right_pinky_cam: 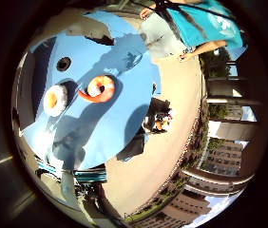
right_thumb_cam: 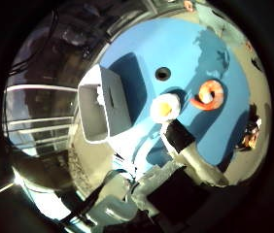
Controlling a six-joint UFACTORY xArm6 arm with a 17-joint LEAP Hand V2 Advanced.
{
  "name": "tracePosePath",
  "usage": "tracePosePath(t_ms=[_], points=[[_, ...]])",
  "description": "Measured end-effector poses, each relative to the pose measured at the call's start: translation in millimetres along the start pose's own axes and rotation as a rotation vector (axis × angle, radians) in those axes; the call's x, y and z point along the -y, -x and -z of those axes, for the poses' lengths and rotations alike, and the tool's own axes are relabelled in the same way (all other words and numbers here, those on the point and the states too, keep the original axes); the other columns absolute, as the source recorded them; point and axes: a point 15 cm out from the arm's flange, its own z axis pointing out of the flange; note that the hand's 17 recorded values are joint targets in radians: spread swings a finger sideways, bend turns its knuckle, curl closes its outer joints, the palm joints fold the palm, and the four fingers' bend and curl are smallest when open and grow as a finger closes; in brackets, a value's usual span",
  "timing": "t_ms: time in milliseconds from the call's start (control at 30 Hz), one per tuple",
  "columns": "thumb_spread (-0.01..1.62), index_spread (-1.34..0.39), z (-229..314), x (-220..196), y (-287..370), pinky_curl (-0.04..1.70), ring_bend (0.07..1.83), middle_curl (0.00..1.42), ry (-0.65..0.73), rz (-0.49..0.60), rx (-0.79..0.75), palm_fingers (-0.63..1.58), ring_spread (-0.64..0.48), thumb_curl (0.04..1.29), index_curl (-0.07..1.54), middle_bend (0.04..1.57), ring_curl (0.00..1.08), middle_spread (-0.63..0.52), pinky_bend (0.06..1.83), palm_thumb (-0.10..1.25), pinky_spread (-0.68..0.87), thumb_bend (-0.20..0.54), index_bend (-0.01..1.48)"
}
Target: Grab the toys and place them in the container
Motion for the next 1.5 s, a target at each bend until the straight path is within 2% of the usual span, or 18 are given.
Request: tracePosePath(t_ms=[367, 533, 767, 867, 967, 1033, 1067, 1200, 1267, 1367, 1500], points=[[1.12, -0.22, -141, 23, -28, 0.29, 0.45, 0.34, 0.143, -0.012, 0.046, 0.06, 0.29, 0.35, 0.22, 0.18, 0.31, 0.06, 0.80, 0.59, 0.46, -0.029, 0.15], [1.12, -0.21, -179, 26, -31, 0.27, 0.45, 0.33, 0.196, -0.004, 0.013, 0.07, 0.29, 0.35, 0.22, 0.18, 0.31, 0.06, 0.80, 0.59, 0.46, -0.029, 0.15], [1.11, -0.15, -205, 39, -41, 0.25, 0.46, 0.33, 0.170, -0.017, -0.009, 0.14, 0.29, 0.35, 0.23, 0.18, 0.31, 0.06, 0.81, 0.63, 0.47, -0.020, 0.18], [1.10, -0.11, -205, 39, -45, 0.24, 0.52, 0.35, 0.170, -0.015, -0.027, 0.36, 0.28, 0.36, 0.24, 0.24, 0.32, 0.01, 0.82, 0.69, 0.48, -0.014, 0.18], [1.10, -0.18, -200, 42, -48, 0.23, 0.68, 0.42, 0.154, -0.015, -0.036, 0.83, 0.21, 0.37, 0.23, 0.44, 0.34, -0.07, 0.89, 0.73, 0.45, -0.013, 0.17], [1.10, -0.23, -198, 47, -53, 0.24, 0.88, 0.49, 0.127, -0.018, -0.045, 1.01, 0.18, 0.38, 0.21, 0.60, 0.42, -0.09, 0.91, 0.76, 0.44, -0.011, 0.13], [1.10, -0.28, -197, 50, -55, 0.27, 1.03, 0.55, 0.111, -0.020, -0.048, 1.00, 0.13, 0.39, 0.20, 0.70, 0.49, -0.11, 0.92, 0.78, 0.43, -0.012, 0.14], [1.09, -0.40, -153, 56, -74, 0.34, 1.23, 0.69, 0.000, -0.061, -0.062, 1.08, 0.05, 0.42, 0.18, 0.90, 0.61, -0.17, 1.11, 0.87, 0.39, -0.001, 0.21], [1.10, -0.45, -131, 59, -76, 0.39, 1.26, 0.74, -0.065, -0.094, -0.032, 1.15, 0.02, 0.44, 0.18, 0.97, 0.64, -0.18, 1.22, 0.92, 0.36, 0.009, 0.27], [1.12, -0.55, -78, 60, -71, 0.47, 1.30, 0.82, -0.171, -0.118, 0.020, 1.13, -0.02, 0.49, 0.20, 1.05, 0.69, -0.20, 1.37, 0.98, 0.30, 0.018, 0.41], [1.12, -0.65, -14, 39, -37, 0.55, 1.35, 0.89, -0.185, -0.073, 0.051, 1.06, -0.06, 0.54, 0.24, 1.10, 0.72, -0.21, 1.47, 1.01, 0.25, 0.001, 0.53]])
